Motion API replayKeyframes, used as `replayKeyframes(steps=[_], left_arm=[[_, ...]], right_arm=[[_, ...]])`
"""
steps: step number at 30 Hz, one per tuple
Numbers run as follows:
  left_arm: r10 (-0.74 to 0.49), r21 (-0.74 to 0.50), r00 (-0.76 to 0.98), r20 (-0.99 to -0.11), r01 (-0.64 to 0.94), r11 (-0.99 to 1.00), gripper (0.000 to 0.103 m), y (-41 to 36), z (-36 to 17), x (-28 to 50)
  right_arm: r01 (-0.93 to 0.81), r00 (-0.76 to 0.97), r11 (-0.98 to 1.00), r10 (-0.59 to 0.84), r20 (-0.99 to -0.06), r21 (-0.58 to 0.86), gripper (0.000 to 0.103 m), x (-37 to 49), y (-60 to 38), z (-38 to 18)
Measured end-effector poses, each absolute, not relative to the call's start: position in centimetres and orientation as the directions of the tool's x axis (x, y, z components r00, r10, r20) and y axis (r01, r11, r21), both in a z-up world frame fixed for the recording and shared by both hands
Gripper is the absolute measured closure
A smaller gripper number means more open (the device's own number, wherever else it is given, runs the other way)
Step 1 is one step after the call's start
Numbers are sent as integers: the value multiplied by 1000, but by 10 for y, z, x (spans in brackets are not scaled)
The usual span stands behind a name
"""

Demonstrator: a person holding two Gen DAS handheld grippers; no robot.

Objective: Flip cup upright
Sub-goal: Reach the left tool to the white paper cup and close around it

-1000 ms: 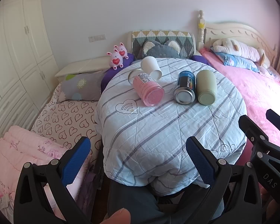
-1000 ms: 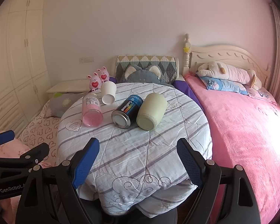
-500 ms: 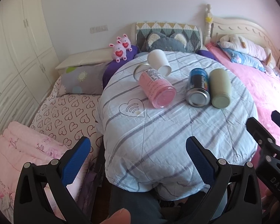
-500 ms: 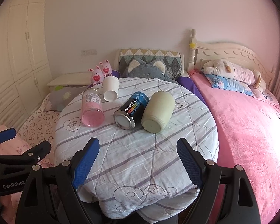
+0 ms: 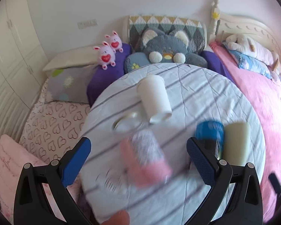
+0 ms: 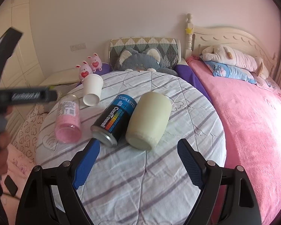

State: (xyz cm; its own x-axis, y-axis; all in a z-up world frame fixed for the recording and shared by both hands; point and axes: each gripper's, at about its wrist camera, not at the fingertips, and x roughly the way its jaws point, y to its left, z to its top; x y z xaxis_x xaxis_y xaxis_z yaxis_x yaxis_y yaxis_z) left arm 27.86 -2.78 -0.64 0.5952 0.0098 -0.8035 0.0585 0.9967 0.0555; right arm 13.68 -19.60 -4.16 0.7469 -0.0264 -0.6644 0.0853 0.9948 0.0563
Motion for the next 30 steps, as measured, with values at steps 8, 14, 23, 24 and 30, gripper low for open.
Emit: replayKeyframes(steps=[8,14,23,24,30], left_arm=[[43,59,513,-857,14,998,0,-43,-42,372],[53,58,458,-887,-2,998,0,-49,-65,409],[46,45,416,-908,-12,999,0,-49,-83,433],[44,44,411,-911,-10,999,0,-49,-84,434],[48,51,389,-920,-1,999,0,-53,-87,439]], right_arm=[[58,711,992,39,-703,113,18,191,-208,-55],[37,683,990,74,-727,136,18,219,-210,-61],[27,683,991,75,-727,128,18,271,-210,-55],[30,683,991,76,-726,131,18,275,-212,-55],[41,676,990,73,-734,137,18,310,-220,-51]])
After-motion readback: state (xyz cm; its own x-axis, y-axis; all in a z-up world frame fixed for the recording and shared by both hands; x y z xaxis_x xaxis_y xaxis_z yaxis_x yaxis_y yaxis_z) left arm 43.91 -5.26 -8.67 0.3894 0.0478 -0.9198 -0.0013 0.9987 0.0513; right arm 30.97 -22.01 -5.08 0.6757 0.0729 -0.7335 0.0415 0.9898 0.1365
